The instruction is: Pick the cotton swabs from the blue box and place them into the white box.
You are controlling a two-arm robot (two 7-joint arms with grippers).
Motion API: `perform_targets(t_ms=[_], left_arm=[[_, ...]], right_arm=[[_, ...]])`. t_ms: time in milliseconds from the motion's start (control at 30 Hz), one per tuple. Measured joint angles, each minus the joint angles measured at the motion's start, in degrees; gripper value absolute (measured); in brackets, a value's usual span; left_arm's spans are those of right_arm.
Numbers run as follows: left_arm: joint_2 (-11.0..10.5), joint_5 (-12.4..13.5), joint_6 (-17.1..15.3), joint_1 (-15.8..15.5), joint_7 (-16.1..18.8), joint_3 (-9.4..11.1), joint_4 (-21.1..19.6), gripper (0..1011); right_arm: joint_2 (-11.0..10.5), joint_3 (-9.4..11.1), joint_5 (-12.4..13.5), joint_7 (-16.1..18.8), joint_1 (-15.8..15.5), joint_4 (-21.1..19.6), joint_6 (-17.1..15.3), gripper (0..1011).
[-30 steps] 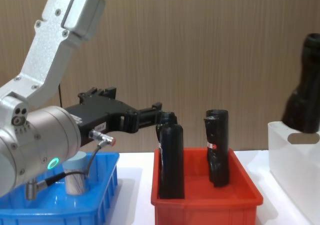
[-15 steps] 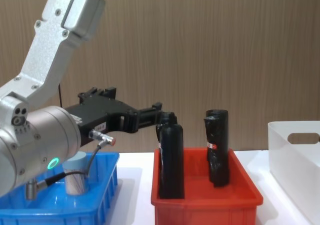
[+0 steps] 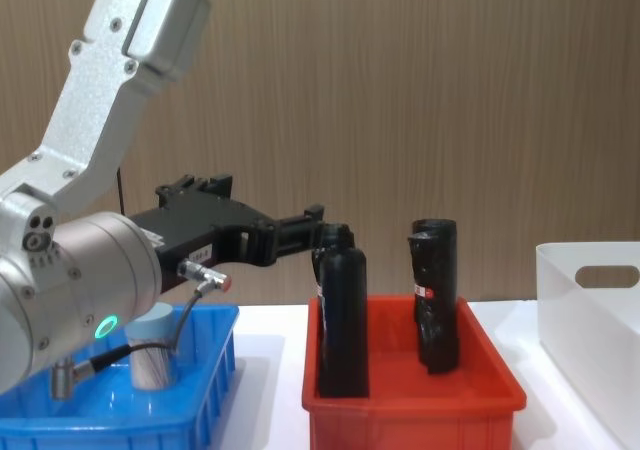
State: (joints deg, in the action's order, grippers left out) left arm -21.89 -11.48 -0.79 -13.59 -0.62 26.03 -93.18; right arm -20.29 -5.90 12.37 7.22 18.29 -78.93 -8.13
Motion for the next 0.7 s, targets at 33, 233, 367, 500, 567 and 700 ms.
perform_targets(t_ms=[33, 233, 367, 500, 567, 700], left_arm=[[0.0, 0.0, 0.0, 0.0, 0.0, 0.0, 0.0, 1004], [0.0, 0.0, 0.0, 0.0, 0.0, 0.0, 0.0, 1004], [0.0, 0.0, 0.0, 0.0, 0.0, 0.0, 0.0, 1004], [0.0, 0.0, 0.0, 0.0, 0.0, 0.0, 0.0, 1004], [0.0, 0.0, 0.0, 0.0, 0.0, 0.0, 0.0, 1004], [0.0, 0.0, 0.0, 0.0, 0.0, 0.0, 0.0, 1004]], right_arm=[[0.05, -0.04, -0.01, 0.0, 0.07, 0.28, 0.08, 456], [0.35, -0.2, -0.03, -0.08, 0.45, 1.95, 0.56, 653], [0.45, -0.2, 0.14, -0.14, 0.46, 2.27, 0.85, 788], [0.45, -0.06, 0.84, -0.17, 0.15, 1.88, 1.17, 872], [0.42, 0.06, 1.08, -0.18, -0.06, 1.49, 1.24, 922], [0.34, 0.25, 1.8, -0.18, -0.53, 0.69, 1.44, 1002]])
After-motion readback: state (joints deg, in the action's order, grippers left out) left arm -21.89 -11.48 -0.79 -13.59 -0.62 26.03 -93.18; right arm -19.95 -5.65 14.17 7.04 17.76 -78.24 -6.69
